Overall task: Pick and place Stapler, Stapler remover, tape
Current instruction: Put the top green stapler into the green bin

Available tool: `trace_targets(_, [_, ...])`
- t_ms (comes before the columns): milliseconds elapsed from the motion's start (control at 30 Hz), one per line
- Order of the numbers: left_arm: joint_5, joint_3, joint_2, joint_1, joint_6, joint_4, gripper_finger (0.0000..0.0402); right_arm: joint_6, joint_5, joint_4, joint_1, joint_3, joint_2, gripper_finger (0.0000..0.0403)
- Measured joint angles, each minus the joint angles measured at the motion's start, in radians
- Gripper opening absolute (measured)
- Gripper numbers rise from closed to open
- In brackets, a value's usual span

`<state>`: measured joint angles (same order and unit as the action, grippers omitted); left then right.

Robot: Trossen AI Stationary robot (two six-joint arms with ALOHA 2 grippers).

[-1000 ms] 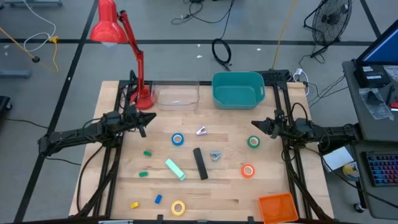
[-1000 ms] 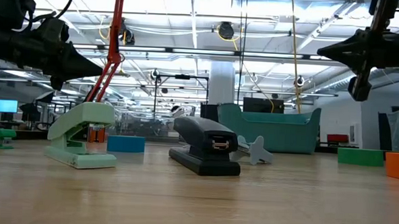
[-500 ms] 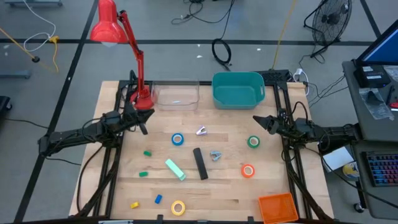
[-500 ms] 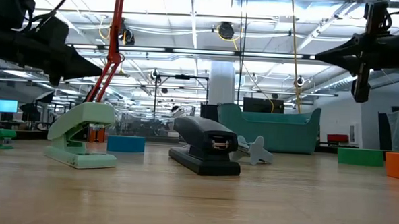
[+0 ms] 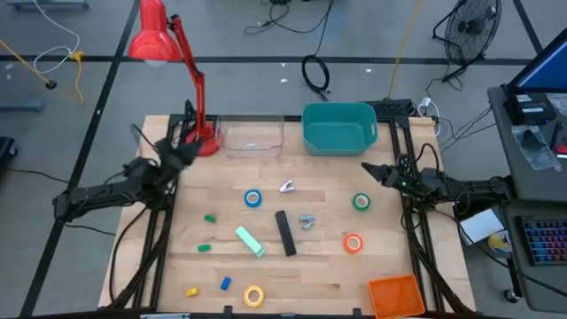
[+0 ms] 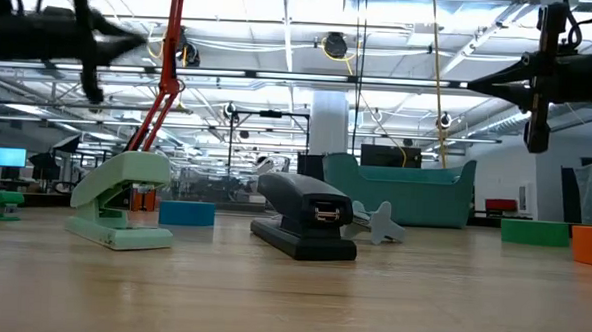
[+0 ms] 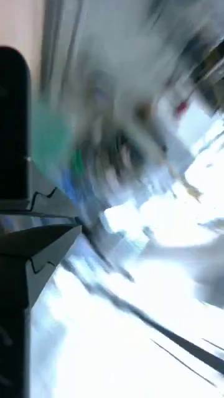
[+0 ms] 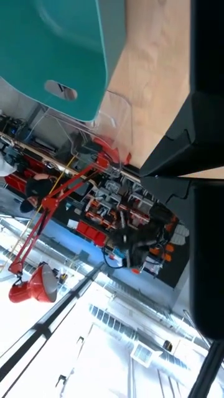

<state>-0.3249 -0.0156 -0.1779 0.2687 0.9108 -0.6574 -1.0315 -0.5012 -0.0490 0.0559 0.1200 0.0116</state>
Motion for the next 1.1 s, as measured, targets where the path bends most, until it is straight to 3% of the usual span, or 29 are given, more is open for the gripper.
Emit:
trace_targets(67, [0.076, -0.001, -0.001, 0.0, 0.101, -0.107, 0.0031, 0.013, -0.011, 0.0, 0.0, 0.0, 0.001, 0.0004])
trace_targets(233, [0.288, -0.099, -0.006, -0.011, 0.088, -0.215, 0.0031, 0.022, -0.026, 0.0, 0.0, 0.0, 0.003, 0.0004])
trace_targets(533, [0.726, -0.569, -0.186, -0.071, -0.094, -0.14, 0.0031, 0.019, -0.054, 0.001, 0.0, 0.0, 0.031, 0.0004])
trace_targets(600, [0.853, -0.685, -0.241, -0.079, -0.115, 0.045, 0.0031, 0.007, -0.053, 0.001, 0.0, 0.0, 0.037, 0.0004])
trace_targets(700, [0.957, -0.841, -0.319, -0.083, -0.178, 0.504, 0.0031, -0.003, -0.053, 0.001, 0.0, 0.0, 0.047, 0.0004])
trace_targets(800, [0.87, -0.982, -0.392, -0.082, -0.299, 1.016, 0.0031, -0.004, -0.053, 0.0, 0.0, -0.001, 0.052, 0.0004])
trace_targets(900, [0.718, -1.077, -0.463, -0.083, -0.408, 1.398, 0.0031, -0.004, -0.053, 0.001, 0.0, -0.001, 0.053, 0.0004])
trace_targets(1000, [0.617, -1.096, -0.511, -0.082, -0.469, 1.575, 0.0031, -0.002, -0.053, 0.001, 0.0, -0.001, 0.053, 0.0004])
trace_targets(1100, [0.644, -1.073, -0.534, -0.093, -0.497, 1.683, 0.0031, -0.001, -0.053, 0.001, 0.0, -0.001, 0.053, 0.0004])
